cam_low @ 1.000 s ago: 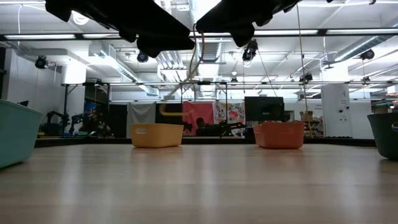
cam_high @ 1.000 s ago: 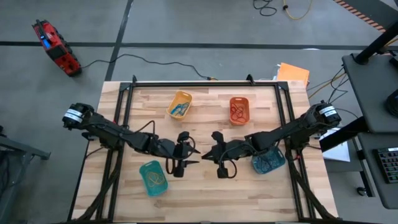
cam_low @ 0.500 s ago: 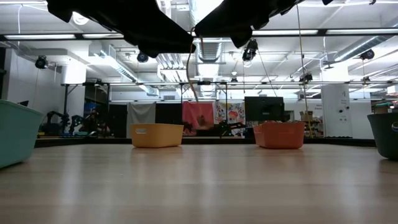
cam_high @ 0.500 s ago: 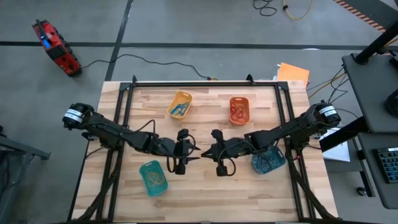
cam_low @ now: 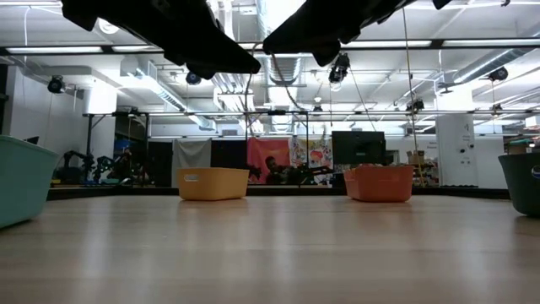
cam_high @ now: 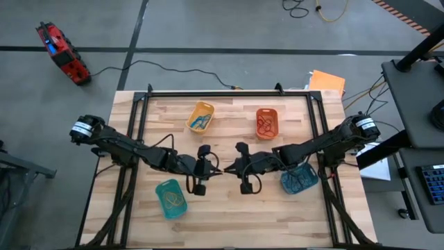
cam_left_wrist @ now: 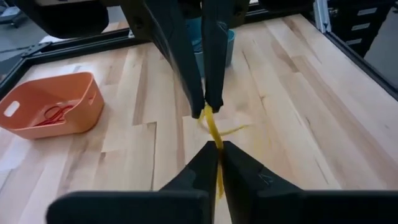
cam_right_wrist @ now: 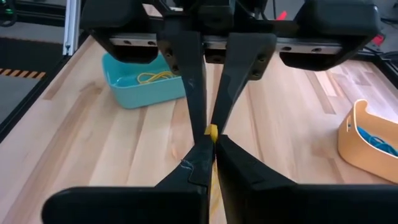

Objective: Sort rubber bands into baskets
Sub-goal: Put the yellow rubber band into the green bin

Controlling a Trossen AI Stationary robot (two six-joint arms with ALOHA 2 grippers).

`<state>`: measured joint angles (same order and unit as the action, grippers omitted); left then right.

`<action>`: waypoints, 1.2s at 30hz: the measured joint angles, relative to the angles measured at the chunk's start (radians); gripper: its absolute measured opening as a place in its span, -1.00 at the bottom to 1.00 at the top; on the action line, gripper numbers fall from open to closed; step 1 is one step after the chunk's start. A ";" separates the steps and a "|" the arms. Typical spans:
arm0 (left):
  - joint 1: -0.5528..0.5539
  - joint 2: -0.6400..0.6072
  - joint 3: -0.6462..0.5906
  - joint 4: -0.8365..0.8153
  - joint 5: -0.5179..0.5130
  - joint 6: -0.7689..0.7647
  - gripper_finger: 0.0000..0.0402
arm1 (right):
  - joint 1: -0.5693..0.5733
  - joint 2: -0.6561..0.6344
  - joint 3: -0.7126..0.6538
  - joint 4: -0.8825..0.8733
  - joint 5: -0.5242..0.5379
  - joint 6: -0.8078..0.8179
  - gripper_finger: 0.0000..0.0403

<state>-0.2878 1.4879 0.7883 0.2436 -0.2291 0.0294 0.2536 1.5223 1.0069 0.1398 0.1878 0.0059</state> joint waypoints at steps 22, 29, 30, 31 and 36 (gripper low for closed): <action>-0.069 -0.126 0.079 -0.268 0.003 -0.016 -1.00 | -0.001 -0.011 0.000 -0.040 -0.001 0.082 -0.06; -0.136 -0.136 0.257 -0.684 0.004 -0.093 -1.00 | -0.001 -0.011 0.000 -0.053 -0.003 0.109 -0.01; -0.149 -0.136 0.287 -0.749 0.004 -0.107 -1.00 | -0.001 -0.011 0.000 -0.054 -0.003 0.109 -0.01; -0.162 -0.135 0.315 -0.803 0.004 -0.120 -1.00 | -0.001 -0.011 0.000 -0.053 -0.003 0.109 -0.01; -0.226 -0.137 0.432 -1.004 0.004 -0.164 -1.00 | -0.001 -0.011 0.000 -0.053 -0.003 0.109 -0.01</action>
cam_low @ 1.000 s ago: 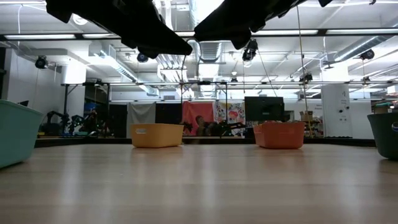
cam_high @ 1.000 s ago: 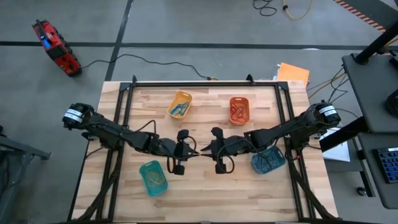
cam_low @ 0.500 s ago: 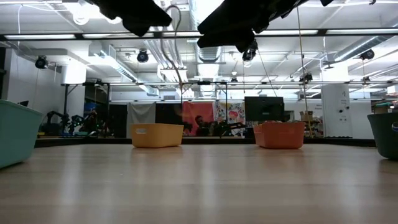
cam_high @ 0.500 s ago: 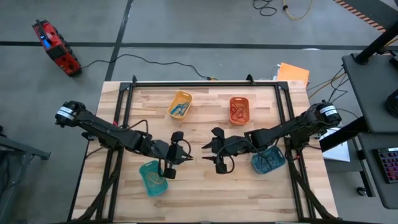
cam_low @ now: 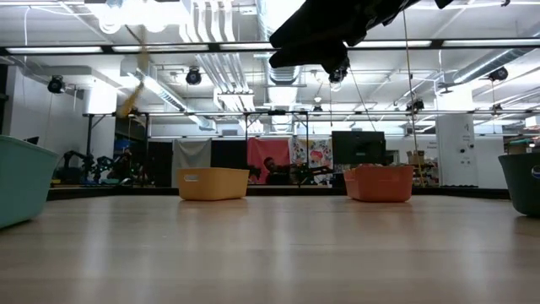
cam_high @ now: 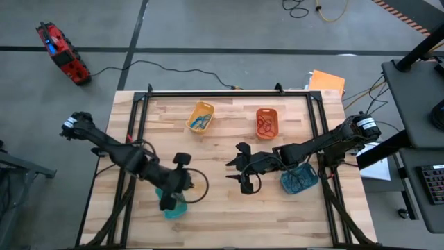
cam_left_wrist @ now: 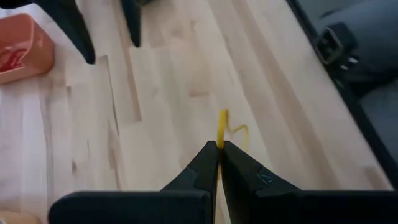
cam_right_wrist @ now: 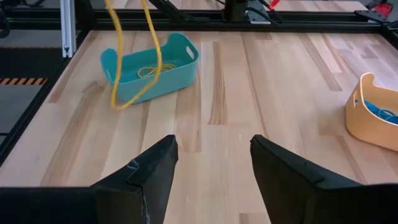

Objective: Sort rubber bands into baskets
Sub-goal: Put the yellow rubber band into the green bin

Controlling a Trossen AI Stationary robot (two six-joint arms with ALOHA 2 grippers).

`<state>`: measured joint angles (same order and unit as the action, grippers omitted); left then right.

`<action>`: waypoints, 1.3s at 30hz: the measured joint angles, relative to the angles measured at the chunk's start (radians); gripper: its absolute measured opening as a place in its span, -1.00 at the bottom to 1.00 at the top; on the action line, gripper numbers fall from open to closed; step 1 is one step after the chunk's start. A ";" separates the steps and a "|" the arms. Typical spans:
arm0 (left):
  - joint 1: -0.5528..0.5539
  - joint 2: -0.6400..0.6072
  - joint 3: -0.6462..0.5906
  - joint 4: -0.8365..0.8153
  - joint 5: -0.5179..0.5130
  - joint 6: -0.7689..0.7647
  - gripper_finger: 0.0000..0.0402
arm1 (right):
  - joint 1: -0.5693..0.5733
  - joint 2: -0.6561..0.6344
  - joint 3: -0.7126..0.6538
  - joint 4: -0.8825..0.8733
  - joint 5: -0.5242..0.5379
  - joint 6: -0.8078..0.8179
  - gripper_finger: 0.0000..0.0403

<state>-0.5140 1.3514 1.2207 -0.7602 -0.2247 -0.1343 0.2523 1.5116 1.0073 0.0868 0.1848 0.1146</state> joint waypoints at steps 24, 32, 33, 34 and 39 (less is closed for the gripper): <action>-0.106 -0.005 -0.061 -0.349 0.278 -0.307 -1.00 | 0.000 0.000 0.000 0.000 0.000 0.006 -0.01; -0.105 -0.006 -0.189 -0.125 0.302 -0.306 -1.00 | 0.000 0.001 0.000 0.000 0.000 0.006 -0.01; -0.104 -0.006 -0.202 -0.069 0.312 -0.297 -1.00 | -0.001 0.001 0.000 0.000 0.000 0.006 -0.01; -0.104 -0.006 -0.214 -0.017 0.321 -0.286 -1.00 | -0.001 0.001 0.000 0.000 0.000 0.006 -0.01; -0.105 -0.002 -0.257 0.089 0.333 -0.275 -1.00 | -0.002 0.001 0.000 0.000 0.000 0.006 -0.01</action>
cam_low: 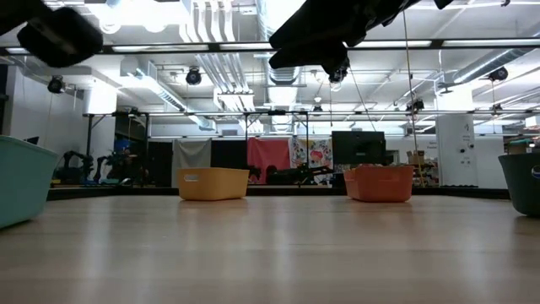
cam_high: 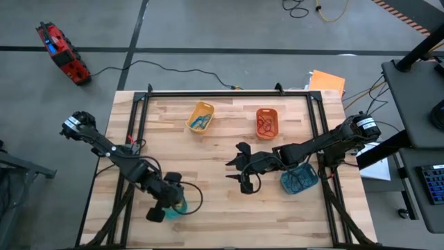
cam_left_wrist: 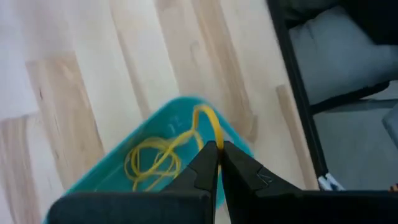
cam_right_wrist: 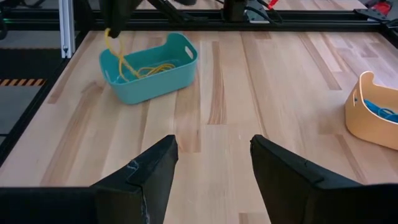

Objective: Sort rubber bands into baskets
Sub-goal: Put the yellow rubber band into the green bin, then return to Home Position

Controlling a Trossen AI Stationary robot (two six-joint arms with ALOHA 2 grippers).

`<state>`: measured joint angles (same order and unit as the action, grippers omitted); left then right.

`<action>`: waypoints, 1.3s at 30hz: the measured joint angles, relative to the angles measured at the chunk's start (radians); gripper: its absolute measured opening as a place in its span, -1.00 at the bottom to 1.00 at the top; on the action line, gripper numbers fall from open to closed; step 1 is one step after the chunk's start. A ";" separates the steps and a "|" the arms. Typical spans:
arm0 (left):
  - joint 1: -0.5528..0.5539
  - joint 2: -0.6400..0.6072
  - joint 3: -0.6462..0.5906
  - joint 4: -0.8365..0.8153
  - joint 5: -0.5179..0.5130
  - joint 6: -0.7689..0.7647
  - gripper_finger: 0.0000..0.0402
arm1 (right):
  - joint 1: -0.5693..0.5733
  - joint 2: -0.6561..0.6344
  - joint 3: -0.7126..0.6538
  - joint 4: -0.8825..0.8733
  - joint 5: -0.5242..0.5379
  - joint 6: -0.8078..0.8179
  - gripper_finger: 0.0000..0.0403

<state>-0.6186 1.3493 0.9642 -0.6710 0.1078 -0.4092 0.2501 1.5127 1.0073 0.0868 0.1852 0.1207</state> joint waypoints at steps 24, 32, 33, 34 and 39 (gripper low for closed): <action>0.047 0.002 -0.176 -0.034 -0.065 -0.136 -1.00 | -0.002 0.000 0.000 0.000 0.000 0.000 0.00; 0.047 0.003 -0.176 -0.091 -0.139 -0.225 -0.99 | -0.002 0.001 -0.002 0.000 0.000 -0.007 0.00; 0.047 0.003 -0.176 -0.100 -0.144 -0.239 -0.97 | -0.002 0.001 -0.002 0.000 0.000 -0.007 0.00; 0.048 0.003 -0.176 -0.106 -0.145 -0.252 -0.94 | -0.002 0.001 -0.002 0.000 0.000 -0.007 0.00; 0.047 0.003 -0.175 -0.144 -0.143 -0.328 -0.68 | -0.002 0.001 -0.002 0.000 0.000 -0.008 0.00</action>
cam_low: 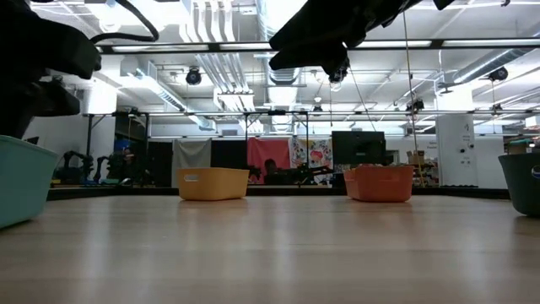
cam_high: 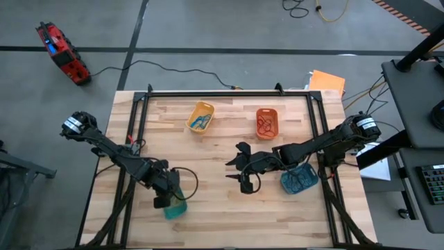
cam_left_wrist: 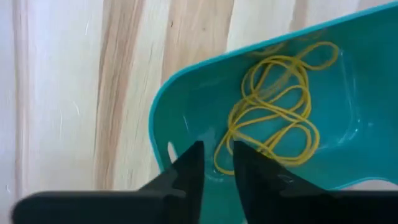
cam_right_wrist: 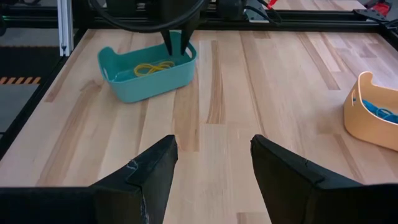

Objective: Sort rubber bands into baskets
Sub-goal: Return to Home Position

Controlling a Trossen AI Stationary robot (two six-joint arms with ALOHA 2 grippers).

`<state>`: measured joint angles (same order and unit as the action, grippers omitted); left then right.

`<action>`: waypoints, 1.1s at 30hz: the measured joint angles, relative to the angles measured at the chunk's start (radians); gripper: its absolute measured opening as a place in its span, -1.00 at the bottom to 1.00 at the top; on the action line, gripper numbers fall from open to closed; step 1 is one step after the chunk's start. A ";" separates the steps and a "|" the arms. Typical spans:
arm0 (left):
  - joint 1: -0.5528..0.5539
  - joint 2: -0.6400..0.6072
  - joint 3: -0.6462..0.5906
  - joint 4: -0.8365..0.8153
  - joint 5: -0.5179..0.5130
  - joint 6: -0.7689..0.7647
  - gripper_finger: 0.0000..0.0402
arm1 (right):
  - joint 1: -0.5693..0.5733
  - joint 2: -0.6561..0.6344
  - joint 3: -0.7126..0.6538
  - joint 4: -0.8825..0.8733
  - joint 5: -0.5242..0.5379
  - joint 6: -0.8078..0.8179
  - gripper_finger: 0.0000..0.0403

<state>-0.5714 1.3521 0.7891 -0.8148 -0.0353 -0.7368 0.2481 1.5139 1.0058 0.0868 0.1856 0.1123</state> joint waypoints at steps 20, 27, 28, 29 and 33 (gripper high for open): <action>-0.009 -0.035 0.181 0.411 -0.305 0.694 -0.22 | -0.005 0.006 -0.035 0.102 -0.003 -0.306 0.00; 0.184 -0.216 -0.067 0.750 -0.216 0.913 -0.34 | -0.045 -0.075 -0.145 0.200 -0.018 -0.343 0.00; 0.216 -0.252 -0.108 0.787 -0.200 0.923 -0.36 | -0.056 -0.092 -0.164 0.219 -0.041 -0.345 0.00; 0.249 -0.292 -0.148 0.832 -0.176 0.936 -0.38 | -0.070 -0.114 -0.184 0.237 -0.079 -0.344 0.00; 0.362 -0.470 -0.277 0.907 -0.083 0.961 -0.43 | -0.146 -0.228 -0.268 0.275 -0.242 -0.340 0.00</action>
<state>-0.2094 0.8826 0.5120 0.0926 -0.1188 0.2241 0.1021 1.2855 0.7382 0.3621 -0.0568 -0.2276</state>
